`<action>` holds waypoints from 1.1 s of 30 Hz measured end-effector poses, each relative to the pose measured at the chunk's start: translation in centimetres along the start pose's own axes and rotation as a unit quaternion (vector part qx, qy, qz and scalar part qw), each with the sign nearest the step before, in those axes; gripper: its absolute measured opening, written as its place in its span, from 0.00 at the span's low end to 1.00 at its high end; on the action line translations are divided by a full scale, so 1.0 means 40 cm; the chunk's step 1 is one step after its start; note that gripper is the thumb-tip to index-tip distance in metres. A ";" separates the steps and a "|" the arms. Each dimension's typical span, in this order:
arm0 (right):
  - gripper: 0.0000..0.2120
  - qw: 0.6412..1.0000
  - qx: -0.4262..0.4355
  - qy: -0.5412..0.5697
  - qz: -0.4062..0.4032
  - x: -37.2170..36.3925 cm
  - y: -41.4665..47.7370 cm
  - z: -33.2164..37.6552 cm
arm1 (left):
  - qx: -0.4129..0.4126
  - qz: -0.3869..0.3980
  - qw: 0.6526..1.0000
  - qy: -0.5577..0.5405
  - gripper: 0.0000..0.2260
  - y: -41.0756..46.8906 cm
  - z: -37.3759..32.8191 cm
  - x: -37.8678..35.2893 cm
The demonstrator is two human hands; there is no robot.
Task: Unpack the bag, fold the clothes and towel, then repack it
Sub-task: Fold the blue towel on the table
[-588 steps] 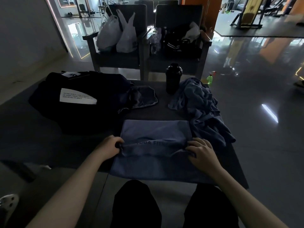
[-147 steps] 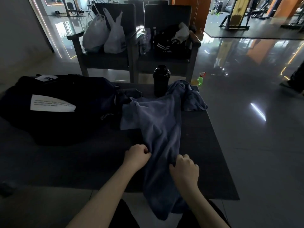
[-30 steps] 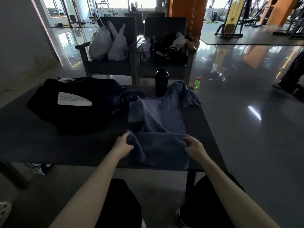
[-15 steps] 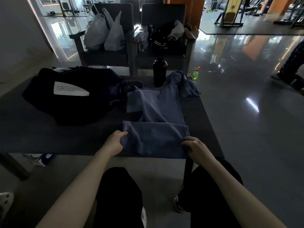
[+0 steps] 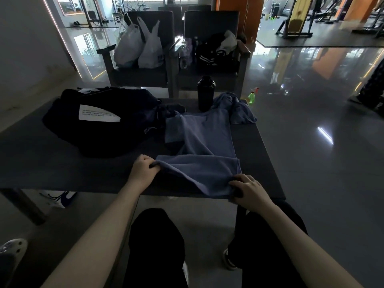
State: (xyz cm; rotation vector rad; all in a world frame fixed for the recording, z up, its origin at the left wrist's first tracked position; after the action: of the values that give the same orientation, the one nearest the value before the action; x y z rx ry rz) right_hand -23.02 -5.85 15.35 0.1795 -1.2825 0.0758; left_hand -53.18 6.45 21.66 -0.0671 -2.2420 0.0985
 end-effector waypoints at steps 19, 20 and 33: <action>0.14 0.914 -0.175 0.297 -0.215 0.149 -0.037 -0.084 | 0.055 0.105 0.982 -0.150 0.08 -0.006 0.014 -0.022; 0.14 0.918 -0.188 0.299 -0.178 0.133 -0.030 -0.092 | 0.069 0.119 0.981 -0.139 0.08 -0.008 0.015 -0.029; 0.16 0.913 -0.265 0.245 -0.193 0.171 -0.051 -0.148 | 0.079 0.263 0.955 -0.110 0.10 -0.013 -0.069 -0.087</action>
State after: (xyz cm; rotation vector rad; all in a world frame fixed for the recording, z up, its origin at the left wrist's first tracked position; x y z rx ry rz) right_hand -15.15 -7.10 20.11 -0.0573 -0.7096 -0.5363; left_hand -48.86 5.78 20.73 -0.5921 -2.3745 0.5974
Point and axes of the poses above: each hand's wrist, its own y-axis towards the middle knuckle, its own x-axis out of the back of the hand, z = x × y, the point moved 10 cm from there along y, towards the middle knuckle, and after that the axes turned 10 degrees about x, right-handed, at the moved point
